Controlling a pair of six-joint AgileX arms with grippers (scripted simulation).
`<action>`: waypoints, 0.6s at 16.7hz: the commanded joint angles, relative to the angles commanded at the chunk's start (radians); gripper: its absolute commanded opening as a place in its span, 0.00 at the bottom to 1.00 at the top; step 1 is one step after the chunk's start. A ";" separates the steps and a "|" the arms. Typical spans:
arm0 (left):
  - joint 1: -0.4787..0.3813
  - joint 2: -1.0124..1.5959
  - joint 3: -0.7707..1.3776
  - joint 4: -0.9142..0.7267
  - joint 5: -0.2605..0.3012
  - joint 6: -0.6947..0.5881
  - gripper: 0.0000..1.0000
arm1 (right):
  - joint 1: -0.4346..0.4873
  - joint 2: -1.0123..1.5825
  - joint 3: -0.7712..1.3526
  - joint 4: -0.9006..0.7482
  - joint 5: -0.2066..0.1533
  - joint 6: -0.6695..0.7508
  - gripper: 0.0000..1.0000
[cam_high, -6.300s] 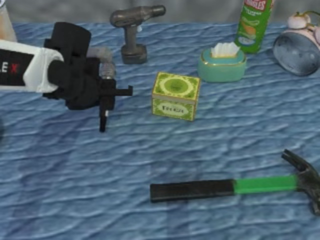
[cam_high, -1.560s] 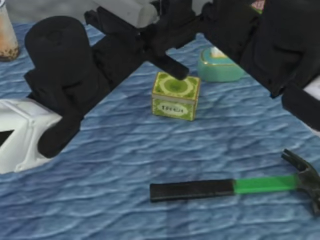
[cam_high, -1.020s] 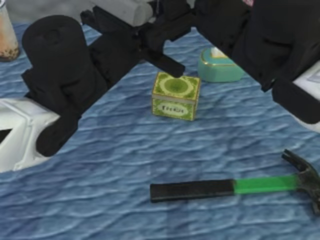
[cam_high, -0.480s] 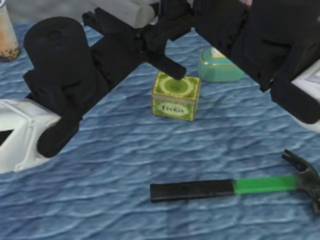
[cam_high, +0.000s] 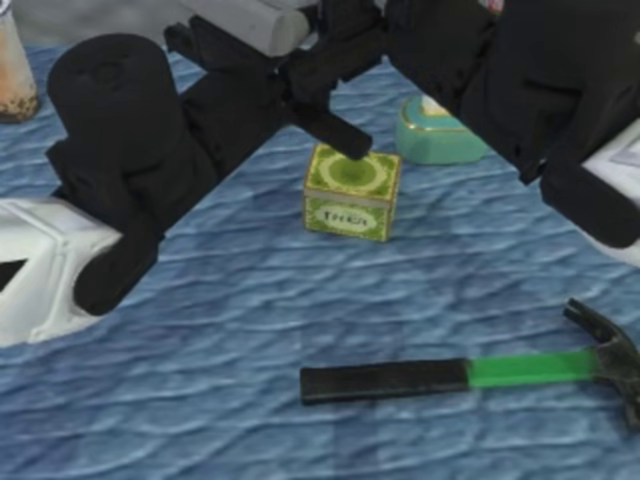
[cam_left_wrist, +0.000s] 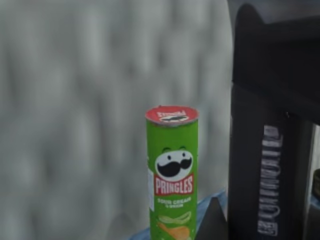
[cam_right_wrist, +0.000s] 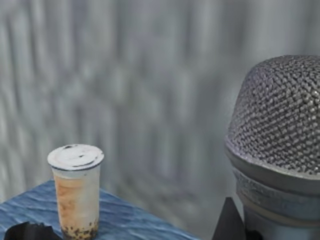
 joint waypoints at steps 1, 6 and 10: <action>0.000 0.000 0.000 0.000 0.000 0.000 0.00 | 0.000 0.000 0.000 0.000 0.000 0.000 0.00; 0.000 0.000 0.000 0.000 0.000 0.000 0.30 | 0.000 0.000 0.000 0.000 0.000 0.000 0.00; 0.000 0.000 0.000 0.000 0.000 0.000 0.60 | 0.000 0.000 0.000 0.000 0.000 0.000 0.00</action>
